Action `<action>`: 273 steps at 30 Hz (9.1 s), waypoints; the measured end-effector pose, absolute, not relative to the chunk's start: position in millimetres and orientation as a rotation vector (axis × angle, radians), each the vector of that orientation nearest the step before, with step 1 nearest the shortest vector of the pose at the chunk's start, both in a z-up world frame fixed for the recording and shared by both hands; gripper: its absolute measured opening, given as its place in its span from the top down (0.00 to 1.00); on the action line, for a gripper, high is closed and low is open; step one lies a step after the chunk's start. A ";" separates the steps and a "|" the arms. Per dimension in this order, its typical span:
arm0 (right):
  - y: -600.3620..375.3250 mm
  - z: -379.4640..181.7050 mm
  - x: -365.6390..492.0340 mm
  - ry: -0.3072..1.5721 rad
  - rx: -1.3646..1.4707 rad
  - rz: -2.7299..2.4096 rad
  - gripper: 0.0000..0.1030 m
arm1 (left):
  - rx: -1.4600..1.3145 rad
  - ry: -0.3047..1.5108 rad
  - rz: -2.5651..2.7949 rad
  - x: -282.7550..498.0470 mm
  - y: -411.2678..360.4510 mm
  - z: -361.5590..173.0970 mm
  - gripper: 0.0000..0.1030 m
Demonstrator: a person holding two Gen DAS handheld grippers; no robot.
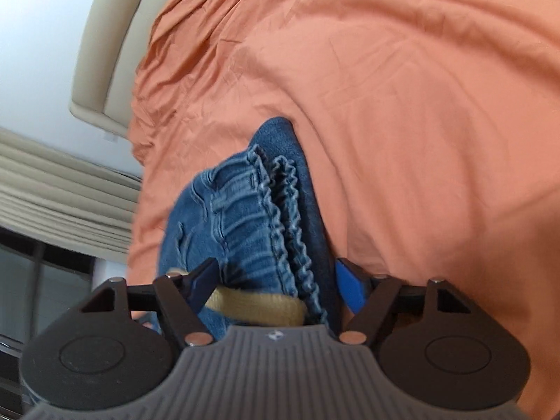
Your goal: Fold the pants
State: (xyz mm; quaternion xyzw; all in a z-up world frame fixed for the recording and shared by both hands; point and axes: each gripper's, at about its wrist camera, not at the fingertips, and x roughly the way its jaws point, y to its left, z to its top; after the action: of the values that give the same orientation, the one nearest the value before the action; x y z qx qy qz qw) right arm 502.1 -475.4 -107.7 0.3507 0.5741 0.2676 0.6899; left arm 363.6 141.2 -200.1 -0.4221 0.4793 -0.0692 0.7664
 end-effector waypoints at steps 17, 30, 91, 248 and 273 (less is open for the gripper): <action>-472.1 -91.5 505.4 1.217 0.791 0.667 0.80 | -0.754 1.028 -0.143 360.2 116.5 -167.7 0.89; -430.1 18.8 455.2 1.151 0.655 0.733 0.82 | -0.615 0.970 -0.167 316.5 142.6 -90.3 0.93; -91.6 -9.4 266.1 0.980 -0.239 0.871 0.70 | -0.316 0.944 0.227 134.1 347.4 -135.0 0.83; -203.8 37.4 91.1 0.669 -0.055 0.501 0.21 | -0.009 0.689 0.402 21.7 111.7 -61.7 0.12; -200.3 36.5 90.2 0.682 -0.072 0.501 0.21 | -0.005 0.685 0.388 22.2 116.3 -60.7 0.13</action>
State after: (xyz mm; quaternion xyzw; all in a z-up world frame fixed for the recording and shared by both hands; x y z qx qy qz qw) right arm 90.2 -200.3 36.5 -0.0348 0.3307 0.2431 0.9112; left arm 22.2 116.3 -60.7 -0.0025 0.3336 0.1892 0.9235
